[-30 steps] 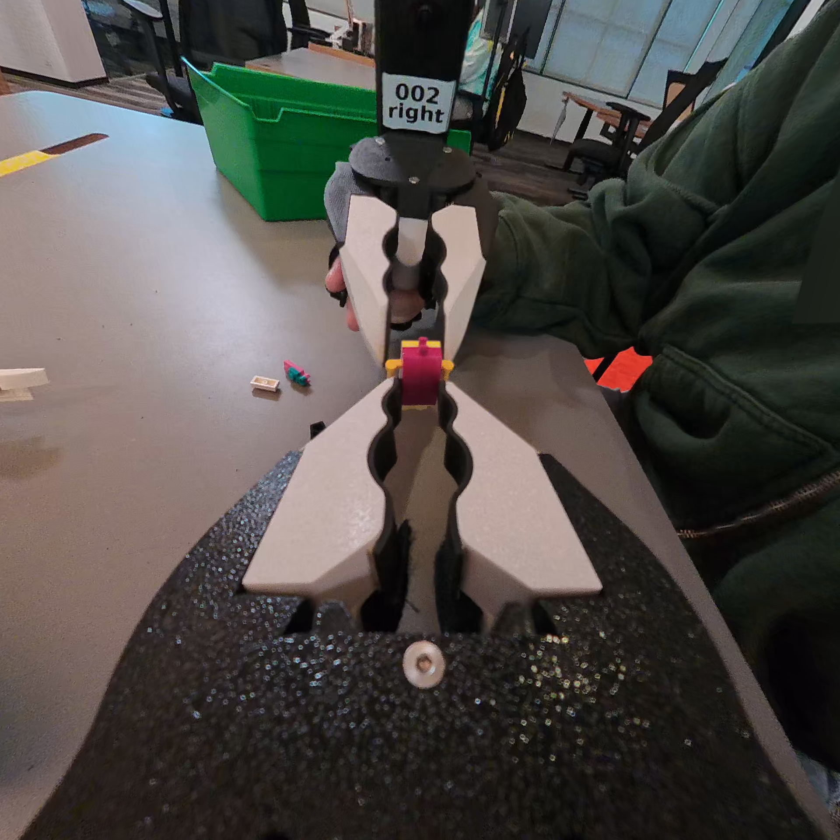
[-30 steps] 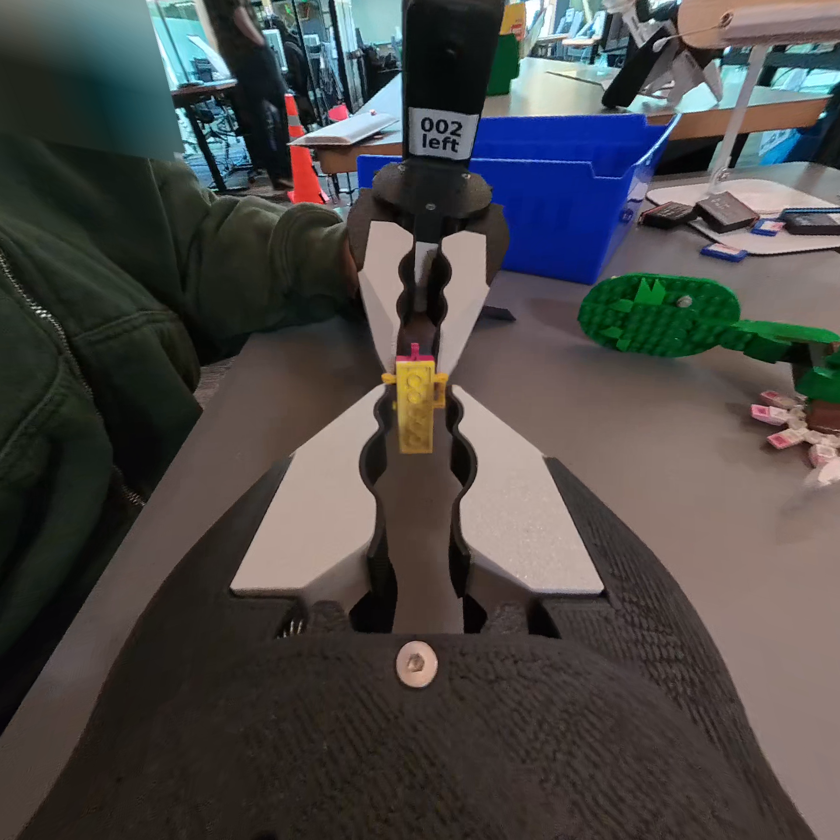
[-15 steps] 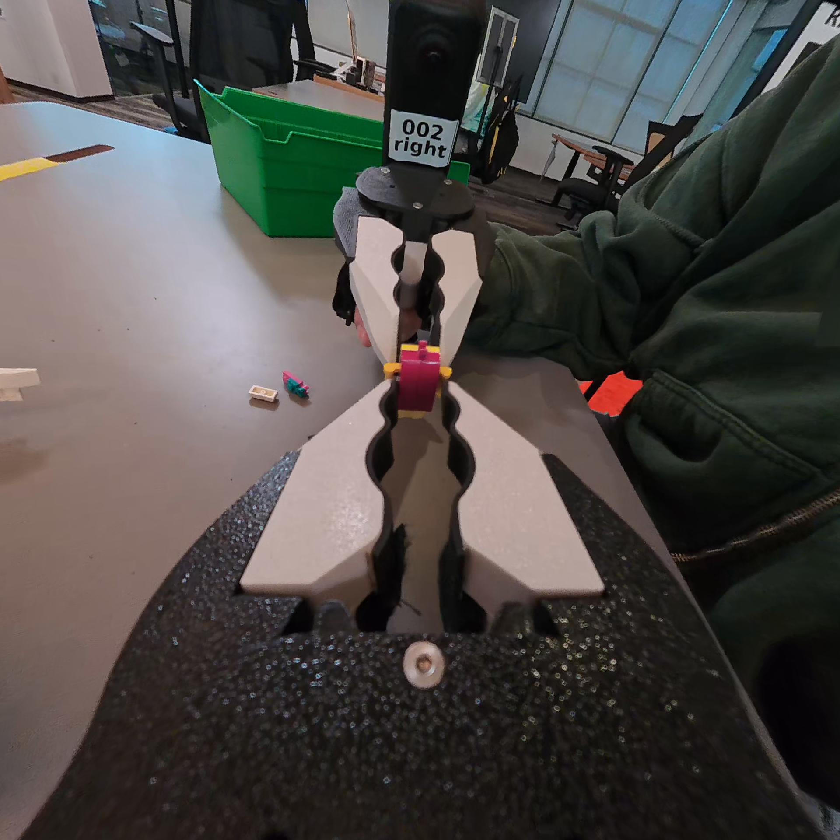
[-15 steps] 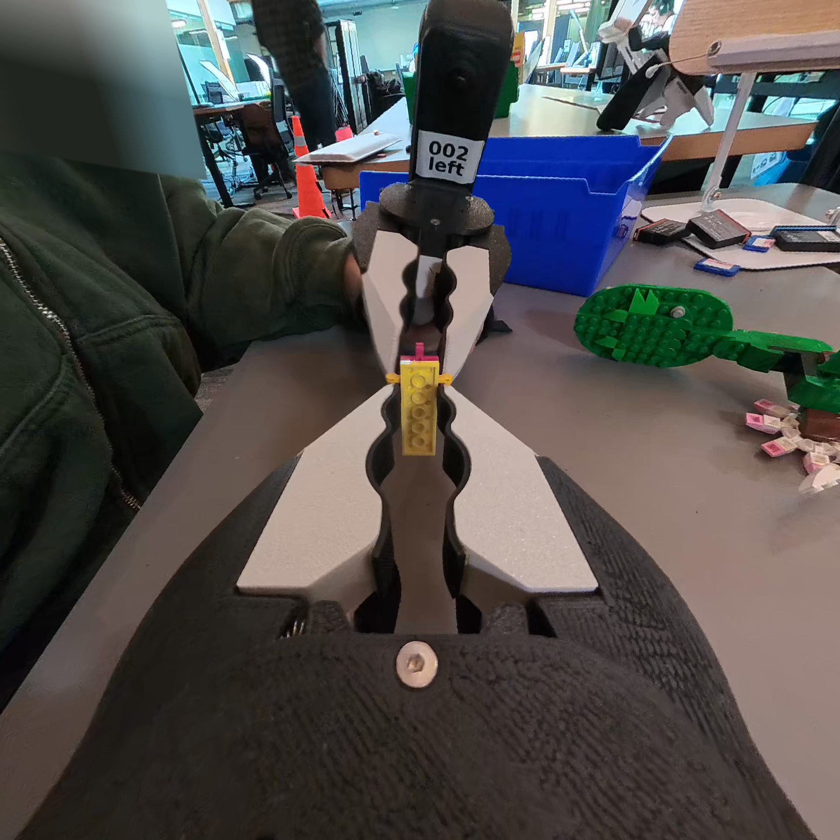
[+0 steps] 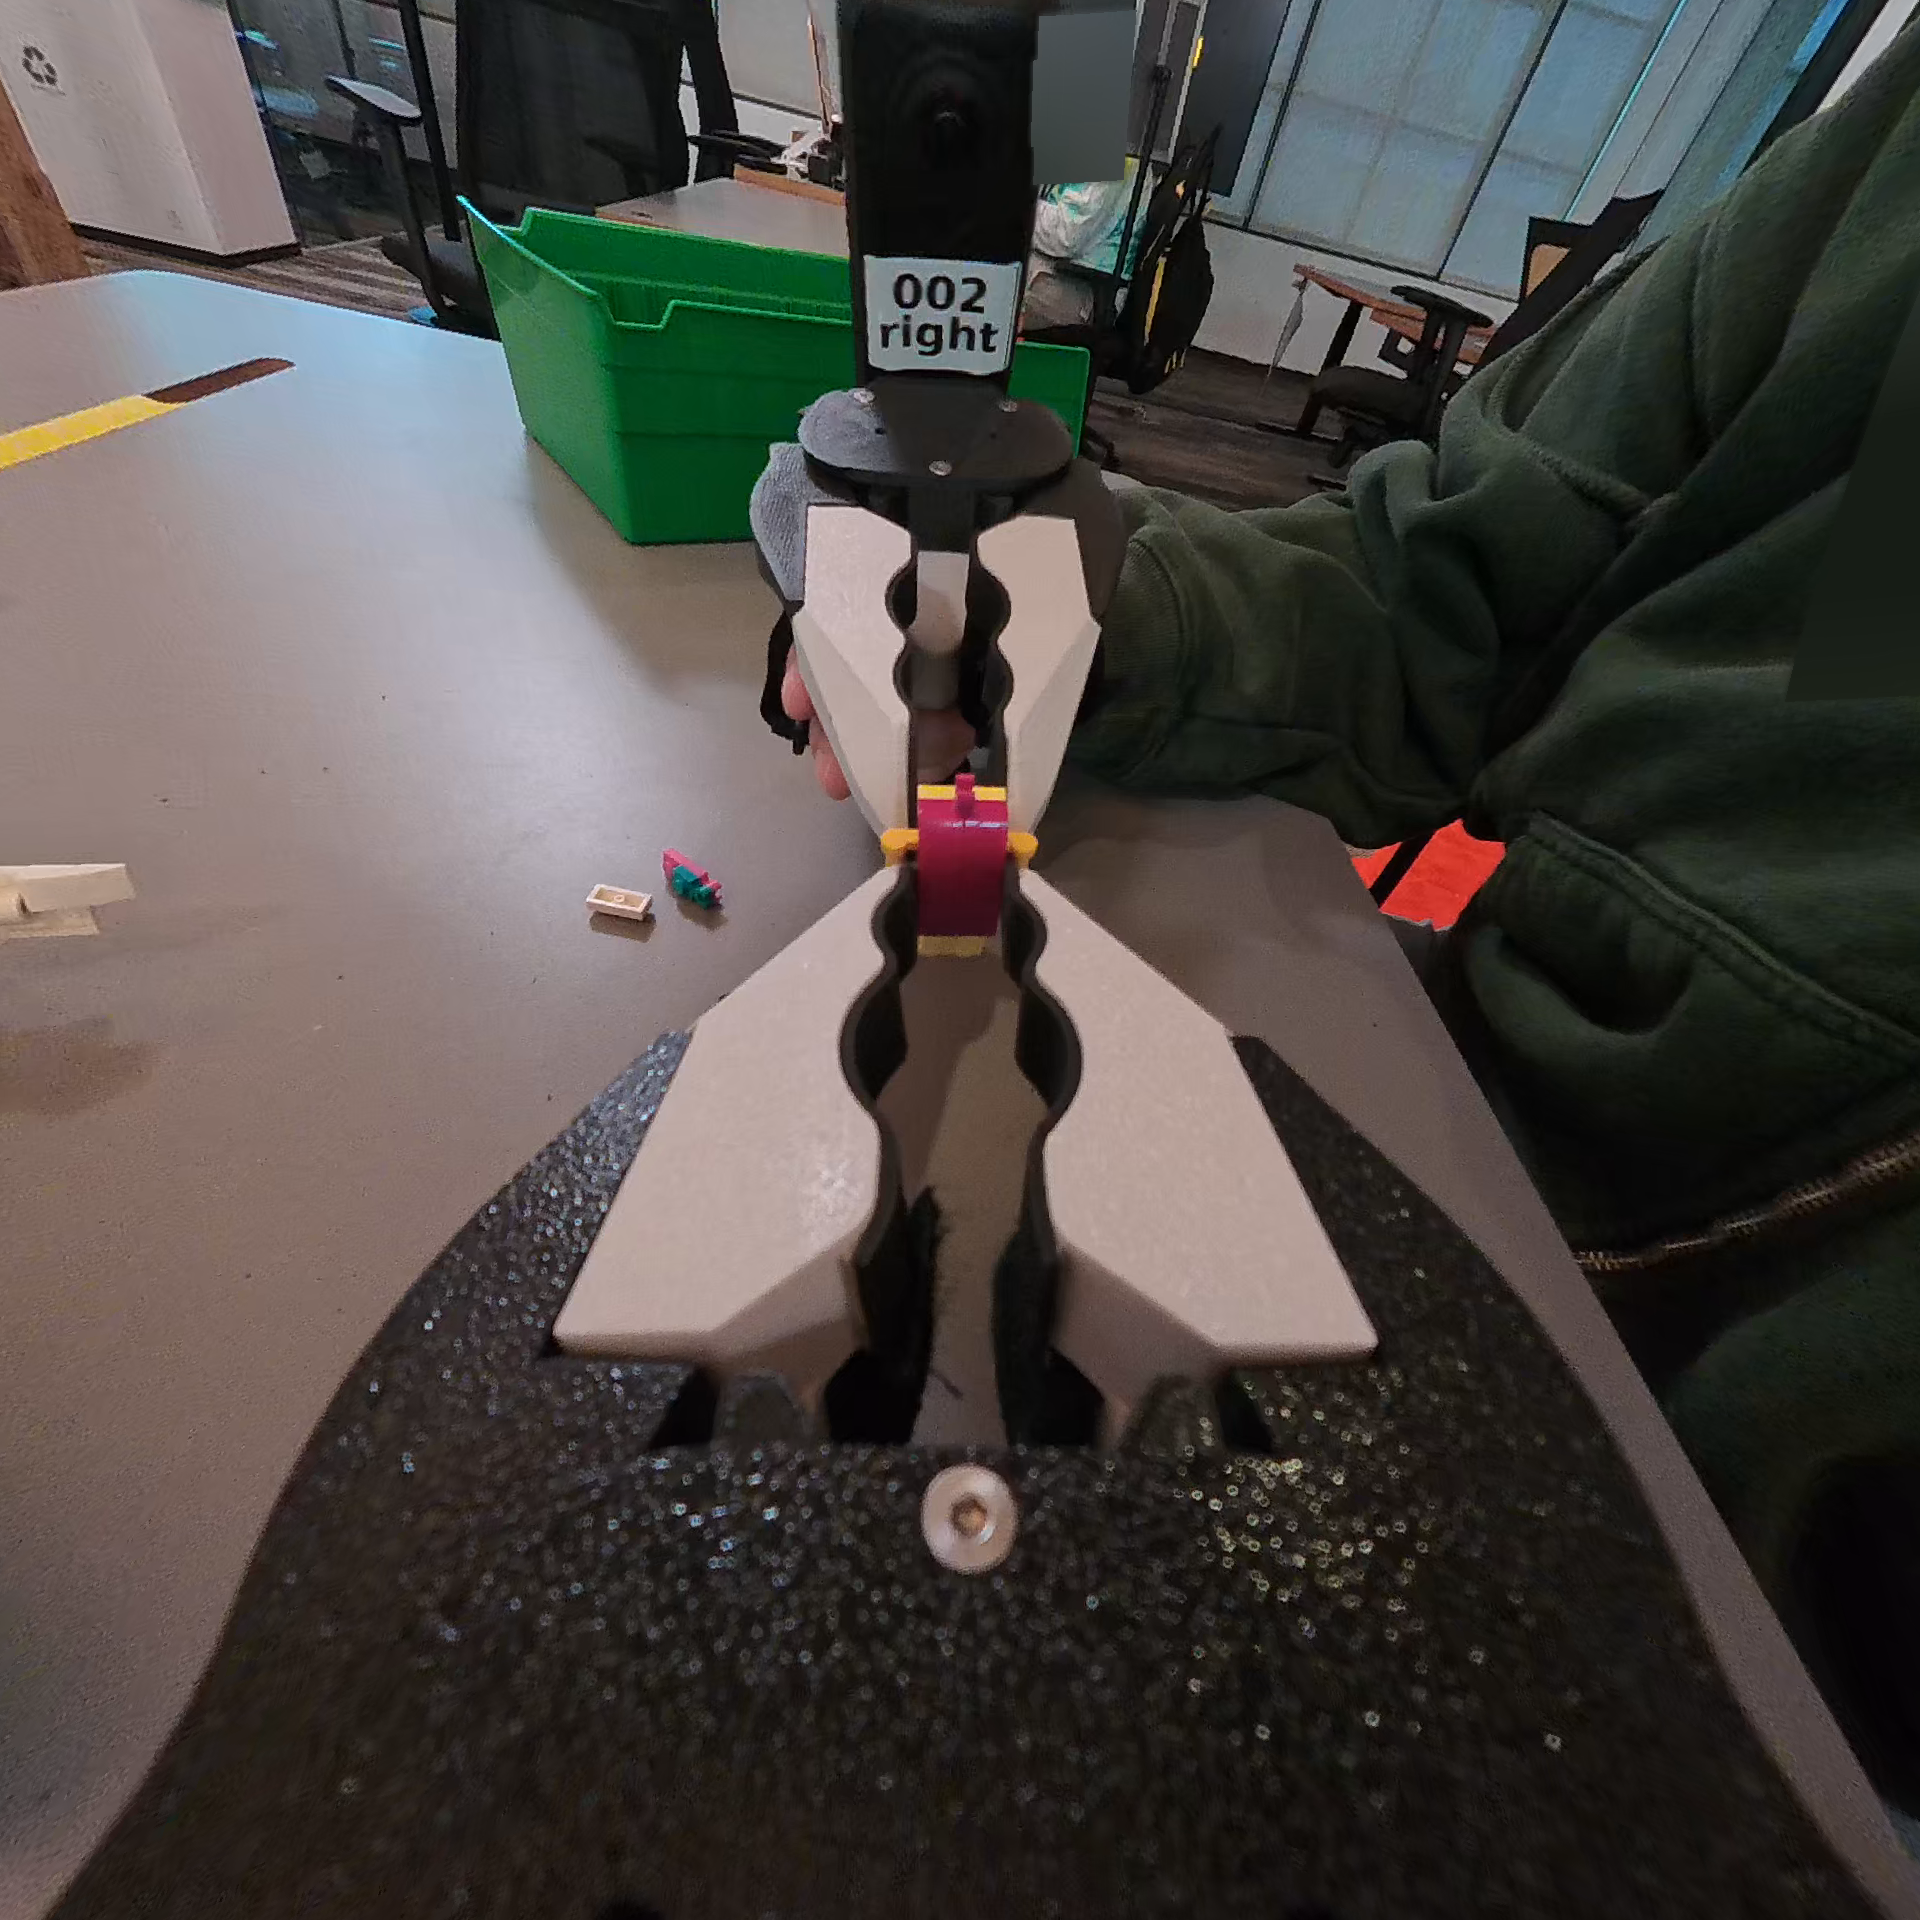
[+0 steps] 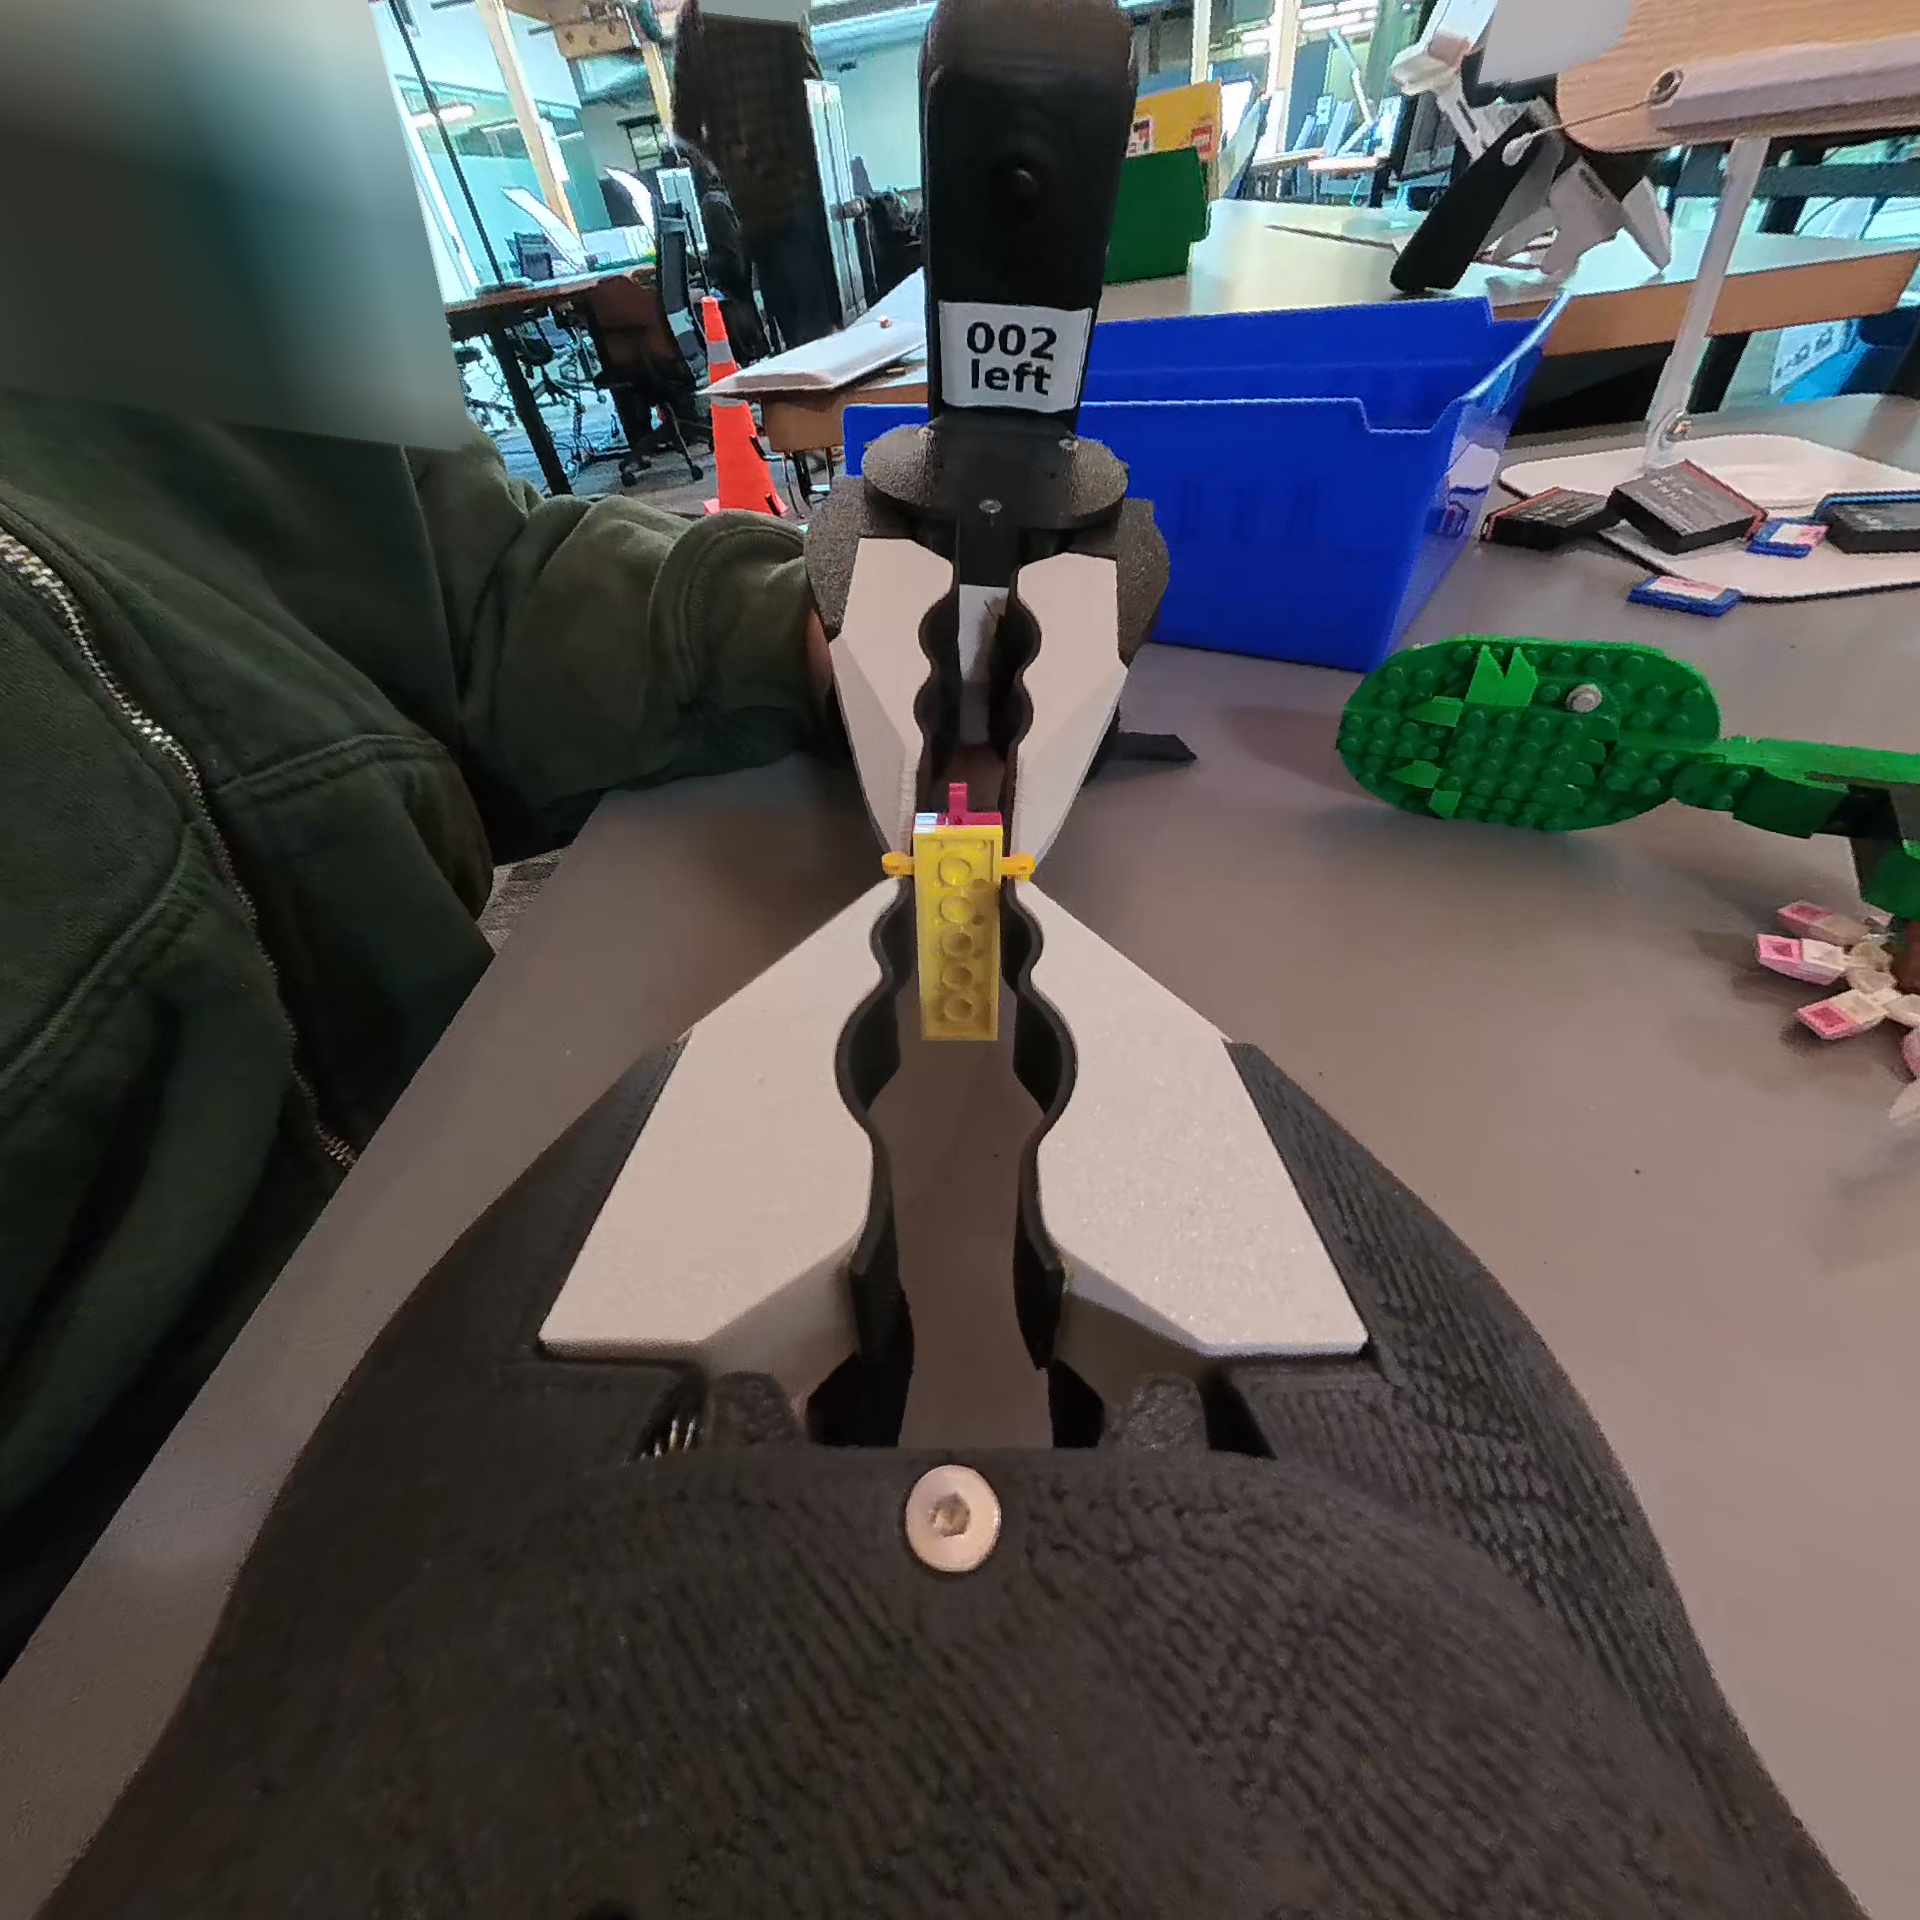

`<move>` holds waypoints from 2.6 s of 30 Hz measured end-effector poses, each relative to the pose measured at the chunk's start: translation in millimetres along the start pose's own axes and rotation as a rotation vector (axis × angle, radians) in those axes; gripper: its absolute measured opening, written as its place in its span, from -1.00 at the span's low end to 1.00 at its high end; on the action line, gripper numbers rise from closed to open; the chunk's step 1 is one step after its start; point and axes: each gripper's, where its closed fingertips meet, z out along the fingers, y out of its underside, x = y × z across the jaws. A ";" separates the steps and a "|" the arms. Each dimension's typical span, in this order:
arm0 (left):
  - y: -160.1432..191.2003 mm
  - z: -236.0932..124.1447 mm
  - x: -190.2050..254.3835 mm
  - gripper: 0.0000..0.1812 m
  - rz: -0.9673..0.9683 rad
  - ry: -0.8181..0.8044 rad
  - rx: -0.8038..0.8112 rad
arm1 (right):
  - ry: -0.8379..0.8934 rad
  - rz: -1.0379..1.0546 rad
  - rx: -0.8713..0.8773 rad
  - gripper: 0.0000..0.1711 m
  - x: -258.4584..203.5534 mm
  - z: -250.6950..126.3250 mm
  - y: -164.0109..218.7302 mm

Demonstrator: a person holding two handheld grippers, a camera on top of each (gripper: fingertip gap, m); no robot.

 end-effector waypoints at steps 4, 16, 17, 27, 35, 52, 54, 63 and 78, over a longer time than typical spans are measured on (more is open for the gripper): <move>0.2 -0.2 0.9 -0.85 0.004 0.004 -0.002 | 0.004 -0.016 0.001 -0.83 -0.6 0.5 -0.1; -4.2 -1.3 -1.1 -0.84 -0.046 0.019 0.041 | 0.029 -0.037 0.027 -0.84 2.3 0.4 -3.5; -4.6 -1.3 -1.5 -0.85 -0.035 0.010 0.045 | 0.031 -0.038 0.029 -0.84 2.2 0.4 -3.9; 3.8 0.8 3.9 -0.85 0.097 -0.048 -0.065 | 0.036 -0.122 -0.060 -0.84 -3.8 0.5 6.7; 11.5 1.7 6.7 -0.85 0.135 -0.043 -0.118 | 0.028 -0.156 -0.108 -0.84 -7.7 1.8 13.5; 2.1 -7.9 -5.2 -0.85 0.066 -0.071 -0.051 | 0.017 0.027 0.007 -0.68 2.9 5.5 3.1; 0.8 -5.6 -2.9 -0.85 0.057 -0.058 -0.039 | 0.020 0.025 0.002 -0.73 2.5 7.6 4.4; -1.9 -2.6 -1.2 -0.85 0.037 -0.055 -0.011 | 0.016 0.041 0.021 -0.78 0.7 8.3 1.5; -10.4 -47.8 -16.3 -0.85 0.052 -0.158 0.017 | 0.154 -0.014 0.061 -1.00 15.7 -42.2 -9.0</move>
